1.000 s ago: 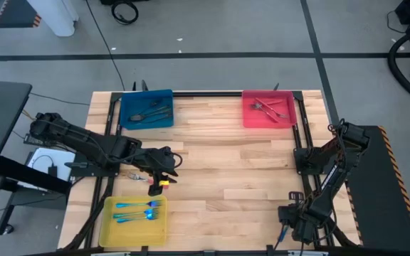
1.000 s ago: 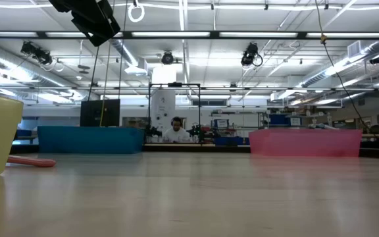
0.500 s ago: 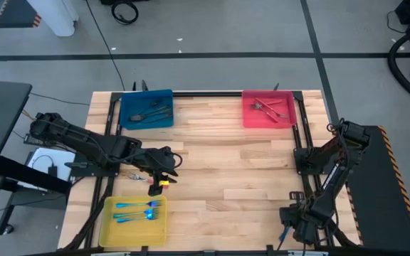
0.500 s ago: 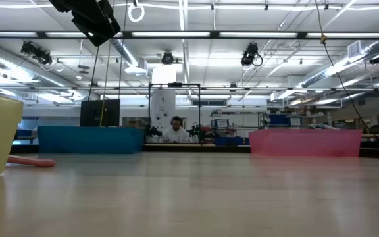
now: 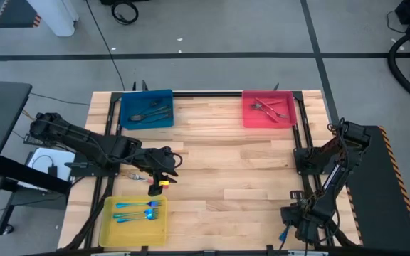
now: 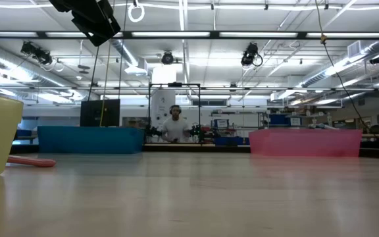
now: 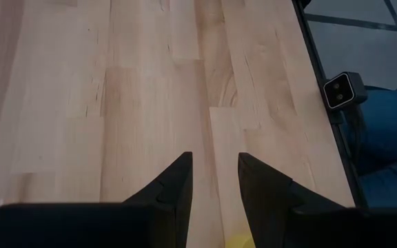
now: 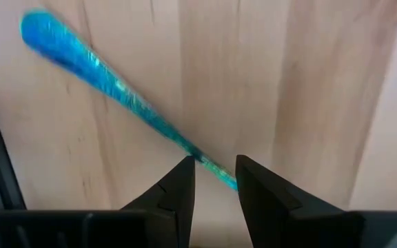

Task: Sort silverware by color (type)
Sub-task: Put the iridescent fork into the yellow bin

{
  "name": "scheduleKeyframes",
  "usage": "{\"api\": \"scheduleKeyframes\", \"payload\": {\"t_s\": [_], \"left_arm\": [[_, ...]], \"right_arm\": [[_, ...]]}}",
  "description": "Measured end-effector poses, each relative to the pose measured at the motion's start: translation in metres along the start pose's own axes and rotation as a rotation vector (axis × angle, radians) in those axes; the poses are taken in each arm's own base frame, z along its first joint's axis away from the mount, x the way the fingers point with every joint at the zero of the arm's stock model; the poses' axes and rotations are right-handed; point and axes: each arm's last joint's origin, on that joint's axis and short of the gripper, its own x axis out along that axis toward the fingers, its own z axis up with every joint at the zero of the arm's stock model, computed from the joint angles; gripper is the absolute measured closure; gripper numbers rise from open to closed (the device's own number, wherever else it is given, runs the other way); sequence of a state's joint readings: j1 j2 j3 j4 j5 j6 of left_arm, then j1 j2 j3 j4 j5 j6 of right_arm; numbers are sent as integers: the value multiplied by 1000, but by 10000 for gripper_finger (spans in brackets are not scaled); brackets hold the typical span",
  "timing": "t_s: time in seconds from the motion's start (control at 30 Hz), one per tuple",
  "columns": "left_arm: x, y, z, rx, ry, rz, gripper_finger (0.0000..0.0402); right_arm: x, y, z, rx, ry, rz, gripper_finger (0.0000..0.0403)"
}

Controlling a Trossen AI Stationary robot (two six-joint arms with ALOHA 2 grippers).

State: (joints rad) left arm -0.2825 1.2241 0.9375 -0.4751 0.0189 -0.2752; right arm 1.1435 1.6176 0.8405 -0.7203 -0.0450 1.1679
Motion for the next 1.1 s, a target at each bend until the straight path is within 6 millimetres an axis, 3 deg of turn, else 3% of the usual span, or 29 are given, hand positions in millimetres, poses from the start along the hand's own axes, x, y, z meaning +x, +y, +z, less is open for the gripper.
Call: {"api": "scheduleKeyframes", "payload": {"t_s": [0.63,1.1], "left_arm": [[0,0,0,5,0,0,285],[0,0,1,62,-11,-2,285]], "right_arm": [[11,-5,-3,35,-103,-5,288],[16,-25,21,656,-118,4,289]]}}
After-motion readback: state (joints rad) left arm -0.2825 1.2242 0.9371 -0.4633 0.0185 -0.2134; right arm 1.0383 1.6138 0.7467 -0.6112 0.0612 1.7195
